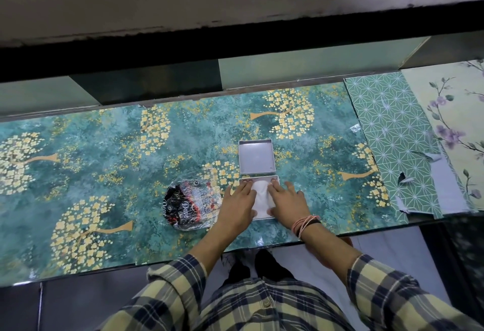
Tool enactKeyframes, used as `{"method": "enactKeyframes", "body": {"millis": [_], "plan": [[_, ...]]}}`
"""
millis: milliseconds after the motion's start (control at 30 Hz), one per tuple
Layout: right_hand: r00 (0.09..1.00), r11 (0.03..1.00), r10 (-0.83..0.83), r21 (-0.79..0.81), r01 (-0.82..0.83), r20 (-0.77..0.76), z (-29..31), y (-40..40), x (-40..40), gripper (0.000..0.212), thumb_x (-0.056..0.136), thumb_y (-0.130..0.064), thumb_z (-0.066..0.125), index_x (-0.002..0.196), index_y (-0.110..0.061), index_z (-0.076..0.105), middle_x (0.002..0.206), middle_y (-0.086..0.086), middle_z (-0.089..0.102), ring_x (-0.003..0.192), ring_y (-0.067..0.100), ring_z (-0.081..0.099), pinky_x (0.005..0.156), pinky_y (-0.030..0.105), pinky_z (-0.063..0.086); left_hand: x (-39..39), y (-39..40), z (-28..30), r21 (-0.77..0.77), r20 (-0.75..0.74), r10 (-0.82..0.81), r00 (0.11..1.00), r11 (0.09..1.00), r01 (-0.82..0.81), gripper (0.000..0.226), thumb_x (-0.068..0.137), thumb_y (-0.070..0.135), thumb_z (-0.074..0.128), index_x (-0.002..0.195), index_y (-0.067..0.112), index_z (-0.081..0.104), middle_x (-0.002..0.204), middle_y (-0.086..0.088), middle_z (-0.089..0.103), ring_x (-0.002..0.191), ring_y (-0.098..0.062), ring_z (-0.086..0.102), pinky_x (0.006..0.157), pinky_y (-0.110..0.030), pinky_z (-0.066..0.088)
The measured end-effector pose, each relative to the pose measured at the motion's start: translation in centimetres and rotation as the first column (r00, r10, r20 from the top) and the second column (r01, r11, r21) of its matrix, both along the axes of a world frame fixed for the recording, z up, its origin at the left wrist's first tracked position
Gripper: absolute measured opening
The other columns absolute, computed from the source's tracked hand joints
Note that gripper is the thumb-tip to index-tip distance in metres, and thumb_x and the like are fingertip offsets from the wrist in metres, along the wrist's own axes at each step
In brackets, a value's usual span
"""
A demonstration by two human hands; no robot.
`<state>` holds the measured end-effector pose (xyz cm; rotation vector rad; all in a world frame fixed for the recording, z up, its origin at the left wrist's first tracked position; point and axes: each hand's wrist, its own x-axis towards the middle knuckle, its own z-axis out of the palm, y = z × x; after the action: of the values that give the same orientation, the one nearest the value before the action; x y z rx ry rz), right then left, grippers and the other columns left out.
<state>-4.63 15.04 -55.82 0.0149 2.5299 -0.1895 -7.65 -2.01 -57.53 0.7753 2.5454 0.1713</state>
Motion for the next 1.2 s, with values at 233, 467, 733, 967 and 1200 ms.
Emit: {"method": "enactKeyframes", "body": {"millis": [233, 467, 733, 967, 1200], "plan": [[0.734, 0.739, -0.642, -0.434, 0.516, -0.221, -0.2, 2.1, -4.3, 0.024, 0.095, -0.031, 0.057, 0.089, -0.011, 0.070, 0.084, 0.009, 0.073, 0.076, 0.028, 0.067, 0.068, 0.038, 0.057, -0.3, -0.3, 1.0, 0.180, -0.077, 0.068, 0.995, 0.982, -0.053, 0.034, 0.093, 0.025, 0.064, 0.121, 0.006, 0.067, 0.145, -0.014, 0.060, 0.139, -0.034, 0.051, 0.110, -0.050, 0.042], [0.499, 0.392, -0.810, -0.350, 0.851, 0.308, -4.0, 3.1, -9.2, 0.040, 0.081, -0.038, 0.078, 0.091, -0.003, 0.062, 0.087, 0.015, 0.064, 0.069, 0.026, 0.059, 0.047, 0.027, 0.036, 0.5, -1.2, 2.1, 0.240, 0.021, 0.183, 0.983, 0.953, -0.183, 0.034, 0.098, 0.024, 0.061, 0.123, 0.002, 0.067, 0.129, -0.015, 0.068, 0.122, -0.036, 0.057, 0.098, -0.046, 0.047], [0.422, 0.312, -0.891, -0.449, 0.838, 0.167, -4.5, 3.2, -10.6, 0.036, 0.070, -0.029, 0.070, 0.081, 0.005, 0.066, 0.088, 0.023, 0.072, 0.074, 0.034, 0.070, 0.059, 0.041, 0.059, 0.0, -2.4, 2.6, 0.251, 0.200, 0.369, 0.908, 0.876, -0.412, 0.038, 0.099, 0.031, 0.062, 0.130, 0.009, 0.068, 0.134, -0.009, 0.068, 0.124, -0.029, 0.059, 0.098, -0.041, 0.050], [0.487, 0.392, -0.868, -0.729, 0.561, -0.092, 1.4, 1.7, -9.0, 0.018, 0.075, -0.019, 0.074, 0.083, -0.008, 0.063, 0.076, 0.005, 0.068, 0.067, 0.020, 0.066, 0.065, 0.036, 0.059, -2.4, 0.1, 5.0, 0.479, 0.452, 0.568, 0.688, 0.496, -0.724, 0.031, 0.098, 0.036, 0.063, 0.089, 0.010, 0.076, 0.076, -0.010, 0.071, 0.065, -0.012, 0.056, 0.065, -0.033, 0.046], [0.540, 0.885, -0.397, -0.465, 0.011, -0.742, 3.9, -1.4, -3.1, 0.007, 0.087, -0.002, 0.069, 0.089, -0.002, 0.063, 0.079, 0.013, 0.062, 0.072, 0.029, 0.057, 0.063, 0.037, 0.046, -5.3, 2.3, 7.5, 0.381, 0.876, 0.320, 0.360, -0.005, -0.924, 0.036, 0.098, 0.036, 0.067, 0.097, 0.002, 0.076, 0.099, -0.013, 0.079, 0.093, -0.020, 0.077, 0.087, -0.036, 0.063]]}}
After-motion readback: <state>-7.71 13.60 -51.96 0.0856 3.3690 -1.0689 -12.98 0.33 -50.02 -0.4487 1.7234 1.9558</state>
